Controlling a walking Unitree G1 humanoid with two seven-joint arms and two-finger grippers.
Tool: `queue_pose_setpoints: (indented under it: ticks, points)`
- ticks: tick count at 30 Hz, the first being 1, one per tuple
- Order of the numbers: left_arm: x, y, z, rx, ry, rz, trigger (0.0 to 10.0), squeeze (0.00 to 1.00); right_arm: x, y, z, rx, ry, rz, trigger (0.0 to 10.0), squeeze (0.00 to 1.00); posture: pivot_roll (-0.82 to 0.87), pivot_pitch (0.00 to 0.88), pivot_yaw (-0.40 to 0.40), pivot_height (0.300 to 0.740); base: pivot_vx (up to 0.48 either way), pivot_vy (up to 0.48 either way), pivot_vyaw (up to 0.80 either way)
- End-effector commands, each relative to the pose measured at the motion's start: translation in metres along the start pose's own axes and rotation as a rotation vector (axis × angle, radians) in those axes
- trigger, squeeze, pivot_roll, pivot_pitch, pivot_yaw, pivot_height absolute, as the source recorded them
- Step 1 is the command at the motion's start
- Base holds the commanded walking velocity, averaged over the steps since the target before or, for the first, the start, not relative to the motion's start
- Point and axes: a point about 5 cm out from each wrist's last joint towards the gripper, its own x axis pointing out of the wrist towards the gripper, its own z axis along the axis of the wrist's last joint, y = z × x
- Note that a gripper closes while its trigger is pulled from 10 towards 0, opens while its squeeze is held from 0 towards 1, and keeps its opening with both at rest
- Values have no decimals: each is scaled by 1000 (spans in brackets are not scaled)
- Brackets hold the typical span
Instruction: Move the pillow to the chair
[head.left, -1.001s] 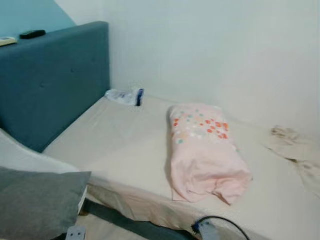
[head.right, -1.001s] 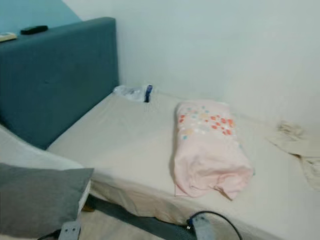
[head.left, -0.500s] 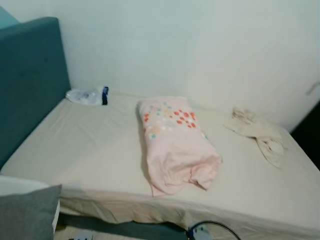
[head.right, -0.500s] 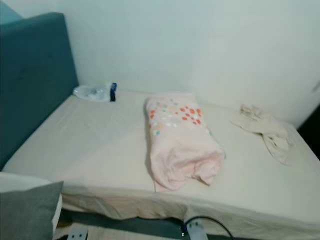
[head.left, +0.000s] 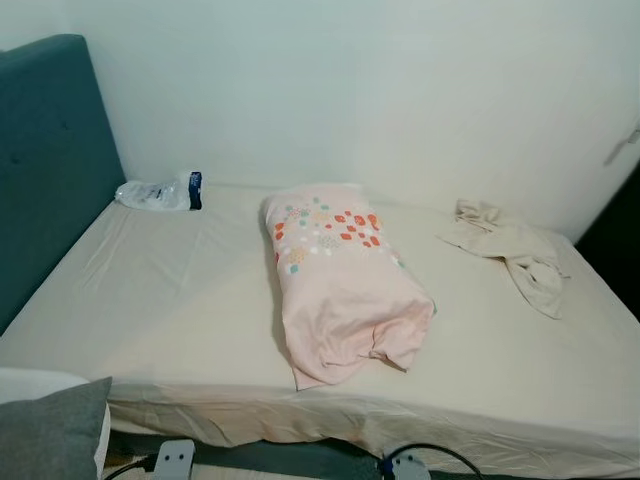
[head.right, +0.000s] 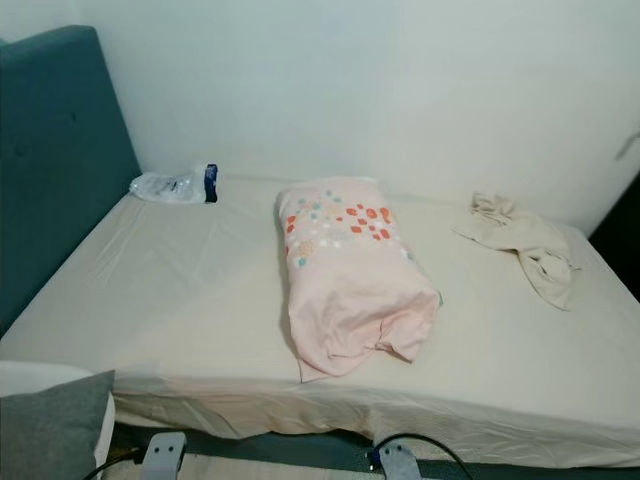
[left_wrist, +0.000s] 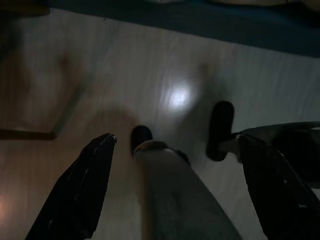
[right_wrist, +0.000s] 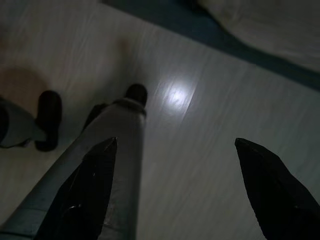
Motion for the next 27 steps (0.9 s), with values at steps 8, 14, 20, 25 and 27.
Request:
queue_pose_setpoints:
  ticks: [8, 14, 20, 25, 27]
  points:
    - [1, -1, 4, -18, 3, -11, 10000, 0, 0, 0, -1, 25, -5, -3, 10000, 0, 85, 0, -71, 740, 0, -87, 0]
    - [1, -1, 6, -12, 1, -13, 10000, 0, 0, 1, -2, 28, -4, -2, 10000, 0, 82, 0, -68, 740, 0, -90, 0]
    - [1, -2, 6, -7, -1, -20, 10000, 0, 0, 1, -4, 30, 1, -3, 10000, 0, 86, 0, -71, 740, 0, -445, 0]
    - [1, -1, 4, -27, 1, -14, 10000, 0, 0, 0, -6, 26, 6, -3, 10000, 0, 88, 0, -76, 740, 0, -384, 0]
    - [1, -1, 4, -40, 0, -11, 10000, 0, 0, 0, -7, 26, 7, -3, 10000, 0, 88, 0, -76, 740, 0, 0, 0]
